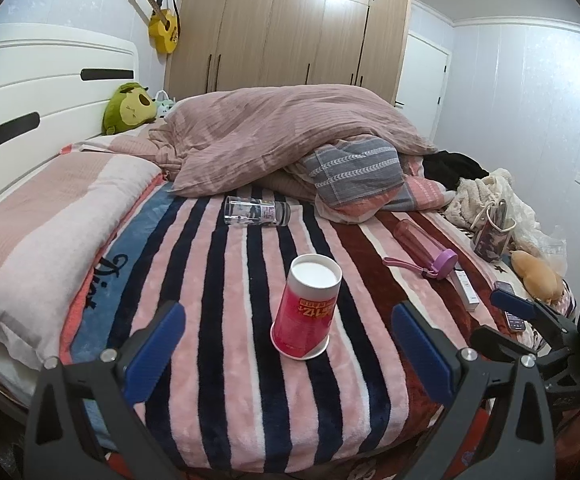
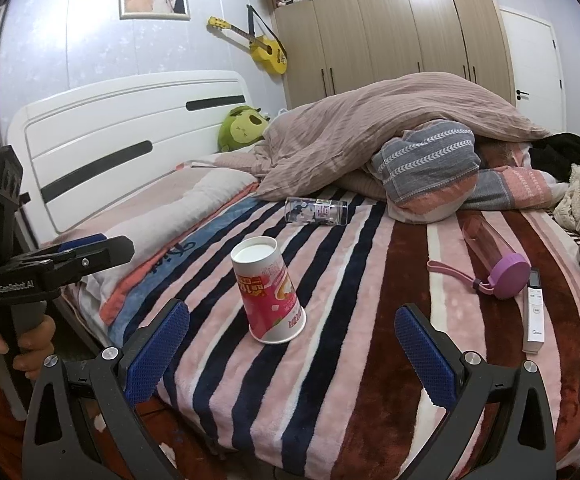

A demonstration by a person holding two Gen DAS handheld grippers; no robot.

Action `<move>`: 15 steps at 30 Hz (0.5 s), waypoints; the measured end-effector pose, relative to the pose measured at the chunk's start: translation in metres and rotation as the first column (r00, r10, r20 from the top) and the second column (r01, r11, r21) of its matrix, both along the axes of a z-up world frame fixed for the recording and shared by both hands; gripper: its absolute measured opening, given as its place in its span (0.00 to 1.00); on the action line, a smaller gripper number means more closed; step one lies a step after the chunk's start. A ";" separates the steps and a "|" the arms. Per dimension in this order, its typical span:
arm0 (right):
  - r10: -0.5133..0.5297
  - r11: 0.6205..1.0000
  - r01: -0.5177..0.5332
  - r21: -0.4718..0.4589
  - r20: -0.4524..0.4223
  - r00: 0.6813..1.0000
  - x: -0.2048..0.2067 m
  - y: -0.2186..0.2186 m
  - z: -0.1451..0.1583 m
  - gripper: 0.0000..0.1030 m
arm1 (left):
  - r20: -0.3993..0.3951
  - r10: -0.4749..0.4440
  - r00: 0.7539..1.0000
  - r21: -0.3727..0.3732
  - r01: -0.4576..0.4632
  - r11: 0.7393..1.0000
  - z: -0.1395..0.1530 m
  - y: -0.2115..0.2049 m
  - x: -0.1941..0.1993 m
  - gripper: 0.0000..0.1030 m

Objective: Flip cup upside down

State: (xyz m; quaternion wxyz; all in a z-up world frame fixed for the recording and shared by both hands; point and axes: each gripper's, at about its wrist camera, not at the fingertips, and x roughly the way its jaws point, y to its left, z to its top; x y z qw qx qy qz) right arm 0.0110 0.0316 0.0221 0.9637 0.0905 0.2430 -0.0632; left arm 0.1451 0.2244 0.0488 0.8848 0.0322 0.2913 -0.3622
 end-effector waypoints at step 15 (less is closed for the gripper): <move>0.003 1.000 -0.003 0.005 -0.003 1.000 0.000 0.005 -0.003 1.00 | -0.002 0.001 1.000 0.003 -0.001 1.000 -0.001 0.000 0.000 0.99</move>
